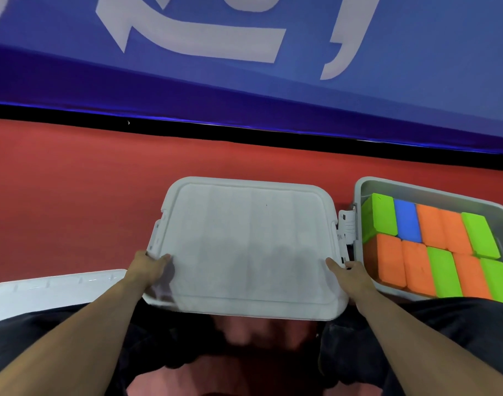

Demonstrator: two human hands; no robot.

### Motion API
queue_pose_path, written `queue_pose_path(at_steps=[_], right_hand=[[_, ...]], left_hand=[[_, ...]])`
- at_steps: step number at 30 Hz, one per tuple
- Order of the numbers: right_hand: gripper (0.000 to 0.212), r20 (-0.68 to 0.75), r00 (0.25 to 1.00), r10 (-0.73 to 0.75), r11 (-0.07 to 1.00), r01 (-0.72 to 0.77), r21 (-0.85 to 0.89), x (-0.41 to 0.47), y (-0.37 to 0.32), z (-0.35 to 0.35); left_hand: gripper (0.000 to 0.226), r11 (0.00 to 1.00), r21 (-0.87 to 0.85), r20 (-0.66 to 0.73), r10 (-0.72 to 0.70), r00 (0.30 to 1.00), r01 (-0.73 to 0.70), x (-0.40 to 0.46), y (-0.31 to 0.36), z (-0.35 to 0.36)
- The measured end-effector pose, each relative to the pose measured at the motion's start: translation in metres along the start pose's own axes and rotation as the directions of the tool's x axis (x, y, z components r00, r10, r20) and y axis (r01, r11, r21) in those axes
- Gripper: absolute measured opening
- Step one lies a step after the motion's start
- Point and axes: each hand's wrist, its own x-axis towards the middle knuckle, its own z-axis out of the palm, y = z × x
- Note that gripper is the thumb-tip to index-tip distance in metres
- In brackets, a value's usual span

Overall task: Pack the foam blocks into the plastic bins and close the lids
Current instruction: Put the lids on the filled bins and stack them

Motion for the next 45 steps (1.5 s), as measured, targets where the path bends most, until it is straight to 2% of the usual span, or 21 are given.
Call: queue_pose_path(at_steps=[3, 5, 8, 10, 13, 16, 19, 23, 26, 27, 29, 30, 32, 34, 37, 41, 45], right_hand=[[0.036, 0.025, 0.998, 0.061, 0.997, -0.062, 0.05, 0.019, 0.012, 0.002], [0.047, 0.006, 0.997, 0.08, 0.995, -0.08, 0.053, 0.033, 0.022, 0.002], [0.049, 0.027, 0.995, 0.094, 0.993, -0.096, 0.068, 0.063, 0.045, 0.0], [0.067, 0.058, 0.992, 0.112, 0.991, -0.115, 0.063, 0.062, 0.043, -0.002], [0.042, 0.01, 0.993, 0.121, 0.987, -0.121, 0.101, 0.051, 0.032, 0.0], [0.027, -0.014, 0.993, 0.118, 0.981, -0.114, 0.155, 0.045, 0.023, 0.005], [0.061, -0.011, 0.988, 0.156, 0.969, -0.151, 0.194, 0.042, 0.019, 0.006], [0.066, 0.044, 0.983, 0.181, 0.954, -0.186, 0.235, 0.04, 0.016, 0.005], [0.07, 0.07, 0.983, 0.172, 0.949, -0.184, 0.255, 0.041, 0.017, 0.005], [0.072, 0.064, 0.986, 0.156, 0.949, -0.168, 0.268, 0.042, 0.016, 0.004], [0.094, 0.05, 0.988, 0.147, 0.948, -0.155, 0.278, 0.05, 0.021, 0.002], [0.109, 0.052, 0.988, 0.144, 0.948, -0.153, 0.278, 0.063, 0.031, 0.0], [0.129, 0.07, 0.987, 0.146, 0.941, -0.16, 0.297, 0.088, 0.052, -0.001], [0.138, 0.072, 0.985, 0.158, 0.937, -0.173, 0.304, 0.087, 0.051, -0.001], [0.117, 0.095, 0.979, 0.179, 0.928, -0.2, 0.313, 0.065, 0.037, -0.001], [0.096, 0.127, 0.979, 0.159, 0.925, -0.193, 0.329, 0.054, 0.027, 0.002], [0.059, 0.115, 0.983, 0.142, 0.922, -0.174, 0.346, 0.045, 0.015, 0.005]], left_hand=[[0.049, 0.999, -0.039, -0.014, 0.003, 1.0, -0.003, -0.007, 0.007, 0.0], [0.047, 0.997, -0.082, -0.03, 0.002, 1.0, -0.005, -0.005, 0.009, 0.001], [0.051, 0.987, -0.157, -0.042, -0.027, 0.999, 0.02, 0.001, 0.009, 0.001], [0.05, 0.977, -0.206, -0.035, -0.058, 0.998, 0.05, 0.007, 0.007, 0.0], [0.048, 0.97, -0.233, -0.029, -0.078, 0.996, 0.07, 0.015, 0.007, 0.002], [0.038, 0.951, -0.296, -0.002, -0.092, 0.996, 0.088, 0.018, 0.007, 0.004], [0.047, 0.91, -0.374, 0.061, -0.166, 0.984, 0.177, 0.026, 0.005, 0.001], [0.044, 0.854, -0.471, 0.095, -0.2, 0.975, 0.221, 0.028, 0.004, -0.001], [0.033, 0.848, -0.499, 0.051, -0.177, 0.983, 0.178, 0.022, 0.006, 0.002], [0.037, 0.854, -0.498, 0.019, -0.161, 0.987, 0.149, 0.021, 0.006, 0.002], [0.057, 0.894, -0.439, -0.047, -0.118, 0.992, 0.086, 0.022, 0.005, 0.002], [0.059, 0.926, -0.374, -0.073, -0.089, 0.993, 0.056, 0.022, 0.004, 0.001], [0.042, 0.974, -0.227, -0.103, -0.031, 0.994, 0.006, 0.021, 0.005, 0.001], [0.034, 0.988, -0.148, -0.102, 0.02, 0.995, -0.035, 0.016, 0.007, 0.003], [0.034, 0.992, -0.054, -0.114, 0.11, 0.987, -0.117, 0.013, 0.007, 0.005], [0.033, 0.988, 0.073, -0.113, 0.146, 0.983, -0.139, 0.013, 0.01, 0.002], [0.031, 0.982, 0.118, -0.12, 0.163, 0.979, -0.148, 0.013, 0.01, 0.003]])
